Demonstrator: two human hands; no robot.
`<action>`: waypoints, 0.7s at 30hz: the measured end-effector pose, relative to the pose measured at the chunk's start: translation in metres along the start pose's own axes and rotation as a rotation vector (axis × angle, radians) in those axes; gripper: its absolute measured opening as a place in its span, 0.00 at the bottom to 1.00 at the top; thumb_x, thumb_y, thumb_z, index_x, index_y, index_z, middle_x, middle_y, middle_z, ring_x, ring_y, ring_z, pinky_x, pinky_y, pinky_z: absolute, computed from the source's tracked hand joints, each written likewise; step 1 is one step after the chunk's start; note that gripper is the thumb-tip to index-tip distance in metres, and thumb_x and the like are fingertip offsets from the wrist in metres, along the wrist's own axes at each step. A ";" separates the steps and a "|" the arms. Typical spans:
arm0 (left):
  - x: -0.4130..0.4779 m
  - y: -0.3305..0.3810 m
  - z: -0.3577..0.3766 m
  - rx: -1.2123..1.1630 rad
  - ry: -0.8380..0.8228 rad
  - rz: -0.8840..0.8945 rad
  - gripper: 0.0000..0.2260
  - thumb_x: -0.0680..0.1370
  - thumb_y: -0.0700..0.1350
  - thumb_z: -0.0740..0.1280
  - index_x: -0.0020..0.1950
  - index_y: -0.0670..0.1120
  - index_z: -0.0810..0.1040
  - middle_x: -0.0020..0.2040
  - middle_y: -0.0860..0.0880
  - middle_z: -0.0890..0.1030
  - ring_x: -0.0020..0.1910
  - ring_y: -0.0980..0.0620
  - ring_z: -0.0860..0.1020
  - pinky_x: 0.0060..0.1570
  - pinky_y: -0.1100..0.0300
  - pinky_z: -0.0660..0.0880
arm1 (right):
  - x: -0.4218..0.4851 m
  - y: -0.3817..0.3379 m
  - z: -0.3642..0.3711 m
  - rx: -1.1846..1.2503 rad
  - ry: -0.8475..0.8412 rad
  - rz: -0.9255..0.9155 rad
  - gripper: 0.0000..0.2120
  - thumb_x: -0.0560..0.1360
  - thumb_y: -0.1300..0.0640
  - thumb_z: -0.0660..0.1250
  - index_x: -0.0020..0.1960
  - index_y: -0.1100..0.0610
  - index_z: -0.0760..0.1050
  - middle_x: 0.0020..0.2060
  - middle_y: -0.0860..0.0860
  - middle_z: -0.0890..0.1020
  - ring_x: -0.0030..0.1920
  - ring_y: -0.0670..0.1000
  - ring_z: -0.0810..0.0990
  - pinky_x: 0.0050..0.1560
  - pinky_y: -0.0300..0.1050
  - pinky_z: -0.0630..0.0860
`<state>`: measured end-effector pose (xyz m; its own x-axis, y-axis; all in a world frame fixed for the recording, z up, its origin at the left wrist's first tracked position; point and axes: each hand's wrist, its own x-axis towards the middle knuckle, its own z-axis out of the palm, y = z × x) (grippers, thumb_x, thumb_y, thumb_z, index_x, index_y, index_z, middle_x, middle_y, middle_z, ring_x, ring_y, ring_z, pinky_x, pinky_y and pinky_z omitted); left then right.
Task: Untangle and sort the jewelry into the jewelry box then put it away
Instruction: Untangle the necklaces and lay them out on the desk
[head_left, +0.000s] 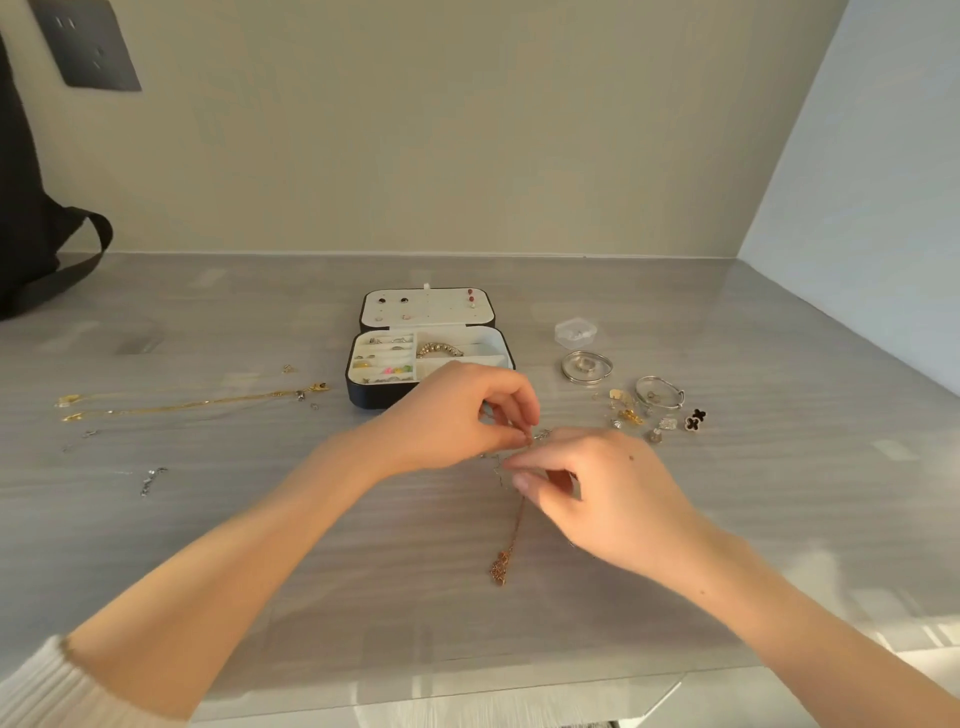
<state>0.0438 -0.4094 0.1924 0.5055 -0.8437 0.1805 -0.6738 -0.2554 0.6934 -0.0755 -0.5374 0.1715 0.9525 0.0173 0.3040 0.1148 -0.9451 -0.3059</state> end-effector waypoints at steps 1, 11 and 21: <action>0.004 0.001 0.001 0.015 -0.019 0.001 0.06 0.71 0.37 0.72 0.44 0.46 0.79 0.40 0.52 0.83 0.41 0.56 0.79 0.39 0.74 0.68 | 0.000 0.000 0.006 -0.075 0.022 -0.011 0.12 0.72 0.45 0.59 0.47 0.44 0.81 0.32 0.42 0.75 0.33 0.45 0.74 0.33 0.36 0.65; 0.026 0.001 -0.002 0.116 -0.121 -0.023 0.08 0.71 0.38 0.72 0.42 0.51 0.78 0.38 0.55 0.83 0.42 0.48 0.79 0.40 0.49 0.76 | 0.008 -0.002 0.027 -0.325 0.138 -0.094 0.09 0.62 0.41 0.65 0.38 0.39 0.82 0.25 0.45 0.74 0.22 0.49 0.75 0.24 0.35 0.58; 0.024 -0.009 -0.001 0.085 -0.100 -0.032 0.06 0.70 0.36 0.72 0.44 0.44 0.79 0.40 0.50 0.83 0.35 0.65 0.76 0.36 0.76 0.66 | -0.007 0.000 0.005 0.022 -0.179 -0.214 0.21 0.71 0.35 0.51 0.55 0.36 0.78 0.33 0.43 0.66 0.38 0.43 0.66 0.35 0.31 0.58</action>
<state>0.0626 -0.4269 0.1915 0.4742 -0.8763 0.0854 -0.7035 -0.3188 0.6352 -0.0802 -0.5360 0.1646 0.9404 0.2747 0.2004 0.3228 -0.9065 -0.2721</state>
